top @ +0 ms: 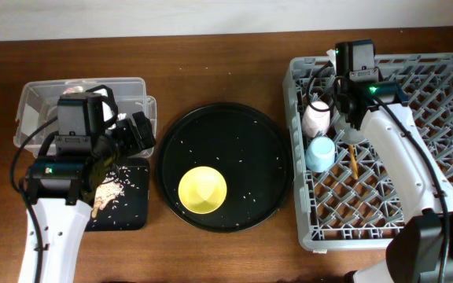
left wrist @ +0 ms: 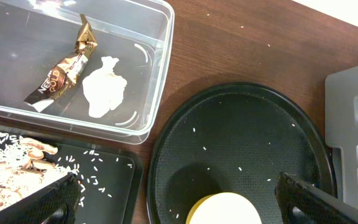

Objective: Sort waste into correct bins and load items into the dishwasher rack
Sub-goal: 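Reach the right gripper to the yellow bowl and grasp its rim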

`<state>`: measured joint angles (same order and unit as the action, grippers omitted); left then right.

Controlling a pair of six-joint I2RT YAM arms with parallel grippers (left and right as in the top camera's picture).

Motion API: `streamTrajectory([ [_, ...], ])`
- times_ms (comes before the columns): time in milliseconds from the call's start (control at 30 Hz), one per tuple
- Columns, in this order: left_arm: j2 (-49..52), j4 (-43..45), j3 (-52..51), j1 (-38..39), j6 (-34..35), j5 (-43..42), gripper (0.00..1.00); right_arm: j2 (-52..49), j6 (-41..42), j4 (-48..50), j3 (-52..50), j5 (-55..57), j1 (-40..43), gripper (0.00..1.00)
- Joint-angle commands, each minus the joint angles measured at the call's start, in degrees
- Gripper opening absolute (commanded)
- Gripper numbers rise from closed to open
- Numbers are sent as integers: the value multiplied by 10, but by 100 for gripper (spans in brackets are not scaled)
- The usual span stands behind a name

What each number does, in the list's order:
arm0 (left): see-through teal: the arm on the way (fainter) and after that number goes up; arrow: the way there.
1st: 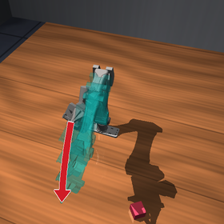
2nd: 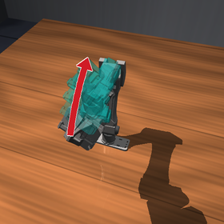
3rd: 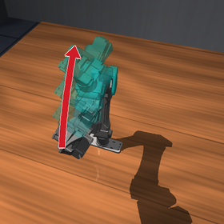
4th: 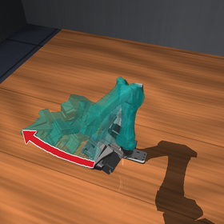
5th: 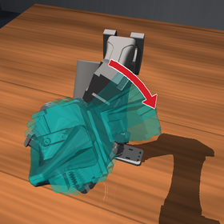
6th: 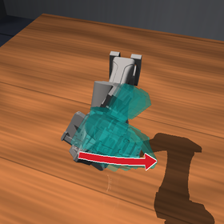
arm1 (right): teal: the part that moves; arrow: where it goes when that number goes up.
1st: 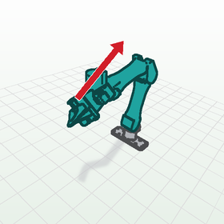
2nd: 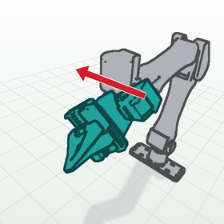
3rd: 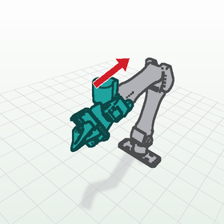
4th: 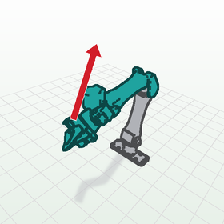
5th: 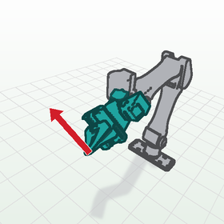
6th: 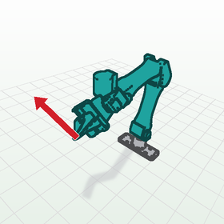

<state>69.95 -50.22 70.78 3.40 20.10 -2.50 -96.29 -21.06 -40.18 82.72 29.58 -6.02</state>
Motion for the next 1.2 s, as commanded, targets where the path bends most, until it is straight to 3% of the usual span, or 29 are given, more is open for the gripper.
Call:
streamTrajectory([
  [0, -5, 0, 2, -2, -7, 8, 100, 11, 28, 3, 16, -7, -7, 28],
  [167, -5, 0, 2, -2, -7, 8, 100, 64, 168, -21, 47, -89, -54, 29],
  [267, -5, 0, 2, -2, -7, 8, 100, 95, 180, -54, 48, -227, -99, 38],
  [333, -5, 0, 2, -2, -7, 8, 99, 107, 231, -92, 48, -358, -142, 45],
  [467, -5, 0, 2, -2, -7, 8, 100, 101, 261, -146, 43, -506, -218, 49],
  [733, -5, 0, 2, -2, -7, 8, 100, 49, 291, -158, 18, -501, -375, 48],
  [1167, -5, 0, 2, -2, -7, 8, 100, -134, 291, -109, 18, -468, -488, 48],
])
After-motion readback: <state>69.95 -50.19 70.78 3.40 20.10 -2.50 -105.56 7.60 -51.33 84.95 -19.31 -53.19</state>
